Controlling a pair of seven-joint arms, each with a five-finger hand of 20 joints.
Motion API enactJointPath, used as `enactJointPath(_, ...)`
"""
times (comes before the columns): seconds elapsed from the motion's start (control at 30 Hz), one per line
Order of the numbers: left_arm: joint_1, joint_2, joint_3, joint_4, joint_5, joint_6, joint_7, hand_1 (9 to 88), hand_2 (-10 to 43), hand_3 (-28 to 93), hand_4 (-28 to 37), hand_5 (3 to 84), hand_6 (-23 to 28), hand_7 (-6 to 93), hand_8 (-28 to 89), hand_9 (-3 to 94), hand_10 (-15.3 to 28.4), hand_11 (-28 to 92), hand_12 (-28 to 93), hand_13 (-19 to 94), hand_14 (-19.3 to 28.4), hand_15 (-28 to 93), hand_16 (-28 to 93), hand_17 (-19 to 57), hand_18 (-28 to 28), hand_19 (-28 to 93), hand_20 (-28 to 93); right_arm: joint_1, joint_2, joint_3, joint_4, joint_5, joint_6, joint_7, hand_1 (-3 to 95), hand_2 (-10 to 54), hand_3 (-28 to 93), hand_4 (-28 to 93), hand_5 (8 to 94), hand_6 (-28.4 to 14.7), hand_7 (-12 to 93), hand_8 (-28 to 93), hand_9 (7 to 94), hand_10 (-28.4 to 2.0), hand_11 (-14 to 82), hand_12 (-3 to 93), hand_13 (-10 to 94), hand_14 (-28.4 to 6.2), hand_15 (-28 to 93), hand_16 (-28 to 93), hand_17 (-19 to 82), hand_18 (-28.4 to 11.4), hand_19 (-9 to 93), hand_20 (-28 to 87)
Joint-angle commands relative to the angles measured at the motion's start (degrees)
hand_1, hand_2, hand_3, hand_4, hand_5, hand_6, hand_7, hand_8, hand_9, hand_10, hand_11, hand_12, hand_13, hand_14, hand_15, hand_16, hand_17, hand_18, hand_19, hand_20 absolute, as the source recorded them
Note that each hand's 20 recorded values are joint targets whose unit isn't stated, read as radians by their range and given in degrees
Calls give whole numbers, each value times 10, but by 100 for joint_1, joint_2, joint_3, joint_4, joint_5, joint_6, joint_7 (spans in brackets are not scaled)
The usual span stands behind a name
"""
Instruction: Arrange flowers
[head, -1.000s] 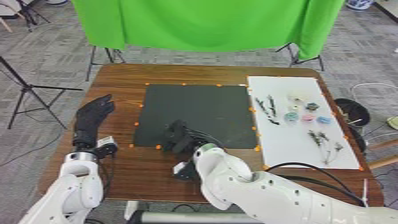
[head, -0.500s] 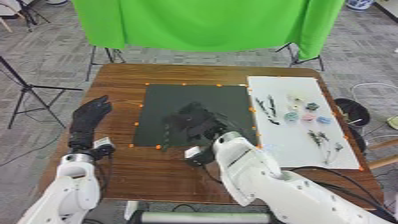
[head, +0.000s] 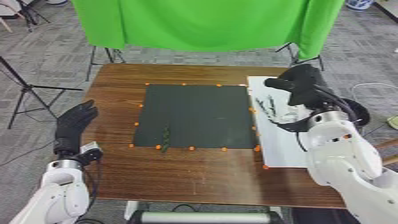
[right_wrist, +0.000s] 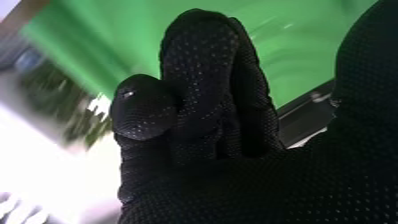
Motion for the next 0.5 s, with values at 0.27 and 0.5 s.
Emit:
enactJointPath(0.27,161,-70,-9,-75,73,1,-77,244,-16,716,-283,504,19,174,-85,480,132,199,103,392,153,192,-33,108,115,127,180,-2659,91,1817,-82,-1047,-264,635,283,-95,657,-66,606,-44,209,-72,726,-171,164,193,872,-65,511,318,669,-87,920,298)
enactJointPath(0.5,186,-72,-10,-122,110,-25,-106,252,-18,716,-283,504,19,174,-85,480,132,200,103,391,153,191,-33,108,115,128,180,-2865,85,1925,164,-1577,-565,922,300,-95,641,-78,632,-42,211,-70,776,-161,229,219,888,-57,511,316,676,-81,916,293)
